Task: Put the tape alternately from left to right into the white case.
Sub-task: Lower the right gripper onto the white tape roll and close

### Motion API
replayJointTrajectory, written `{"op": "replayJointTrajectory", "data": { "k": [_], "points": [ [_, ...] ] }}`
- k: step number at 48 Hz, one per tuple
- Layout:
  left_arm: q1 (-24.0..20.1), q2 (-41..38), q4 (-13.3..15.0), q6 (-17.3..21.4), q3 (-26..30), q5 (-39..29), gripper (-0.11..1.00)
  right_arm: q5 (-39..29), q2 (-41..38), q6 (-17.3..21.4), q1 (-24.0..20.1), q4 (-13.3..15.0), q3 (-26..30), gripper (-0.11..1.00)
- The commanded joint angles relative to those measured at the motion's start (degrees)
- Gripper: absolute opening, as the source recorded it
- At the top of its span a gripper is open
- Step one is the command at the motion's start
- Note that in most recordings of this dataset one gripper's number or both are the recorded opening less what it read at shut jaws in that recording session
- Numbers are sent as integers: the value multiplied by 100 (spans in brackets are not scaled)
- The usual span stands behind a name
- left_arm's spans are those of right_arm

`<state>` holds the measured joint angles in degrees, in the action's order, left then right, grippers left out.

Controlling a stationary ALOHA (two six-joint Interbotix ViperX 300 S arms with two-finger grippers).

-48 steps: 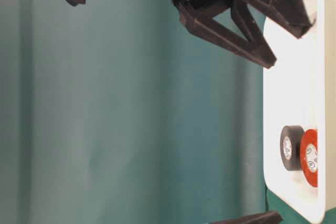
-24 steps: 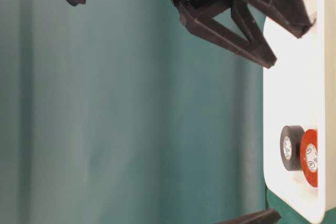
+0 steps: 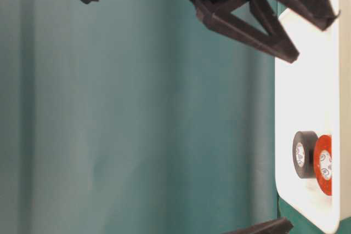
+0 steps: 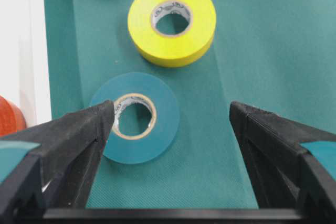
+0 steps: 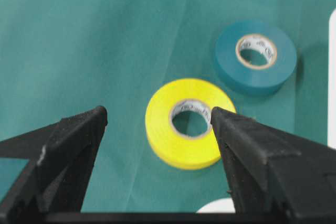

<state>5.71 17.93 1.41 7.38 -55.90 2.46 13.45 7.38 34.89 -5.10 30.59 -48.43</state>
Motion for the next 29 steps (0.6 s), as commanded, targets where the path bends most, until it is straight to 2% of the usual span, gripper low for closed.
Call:
{"op": "replayJointTrajectory", "data": {
  "k": [1, 29],
  "points": [
    [26, 44, 18, -18, 62, 35, 68, -79, 44, 97, -18, -9, 18, 84],
    [26, 35, 18, -26, 62, 35, 68, -1635, 44, 853, -141, -18, 0, 84]
  ]
}}
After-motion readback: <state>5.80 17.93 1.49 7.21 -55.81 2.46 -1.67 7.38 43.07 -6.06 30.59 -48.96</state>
